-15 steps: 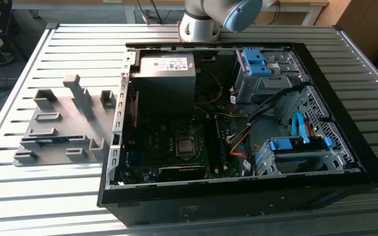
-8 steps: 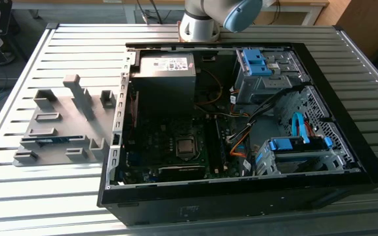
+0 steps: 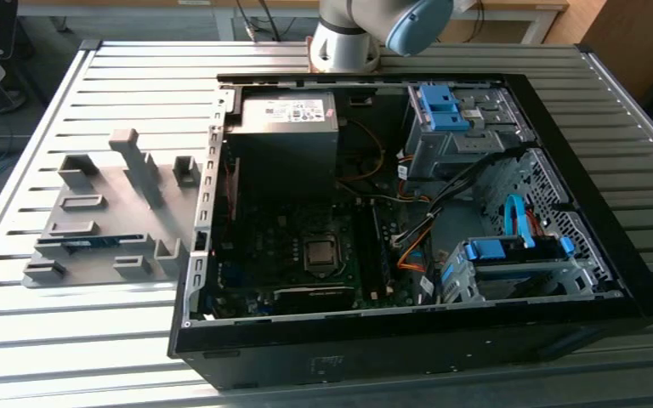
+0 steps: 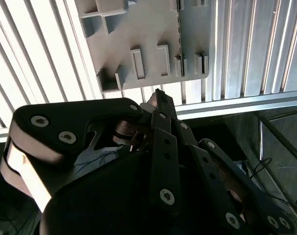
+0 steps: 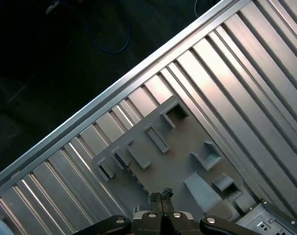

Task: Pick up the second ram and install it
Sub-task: 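Pick up the second ram and move it above second insertion slot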

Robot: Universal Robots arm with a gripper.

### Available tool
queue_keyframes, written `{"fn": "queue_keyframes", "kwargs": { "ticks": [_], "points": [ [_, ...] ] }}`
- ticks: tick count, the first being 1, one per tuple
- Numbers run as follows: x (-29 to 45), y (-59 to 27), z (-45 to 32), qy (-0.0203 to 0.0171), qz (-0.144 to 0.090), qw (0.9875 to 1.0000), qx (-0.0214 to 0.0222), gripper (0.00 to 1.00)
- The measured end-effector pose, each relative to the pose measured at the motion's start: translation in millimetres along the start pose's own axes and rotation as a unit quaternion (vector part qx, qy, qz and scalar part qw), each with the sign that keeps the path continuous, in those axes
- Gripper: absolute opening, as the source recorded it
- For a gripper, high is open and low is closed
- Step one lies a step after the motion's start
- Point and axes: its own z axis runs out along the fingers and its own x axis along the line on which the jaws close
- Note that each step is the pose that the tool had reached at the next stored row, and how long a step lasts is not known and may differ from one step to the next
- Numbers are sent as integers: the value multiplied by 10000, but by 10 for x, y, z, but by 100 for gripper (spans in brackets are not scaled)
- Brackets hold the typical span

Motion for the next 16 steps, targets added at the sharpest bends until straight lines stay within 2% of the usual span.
{"fn": "queue_keyframes", "kwargs": {
  "ticks": [7, 16],
  "points": [
    [1, -1, 2, -2, -384, 9993, 3, 11],
    [2, -1, 3, -6, -640, 9979, 9, 11]
  ]
}}
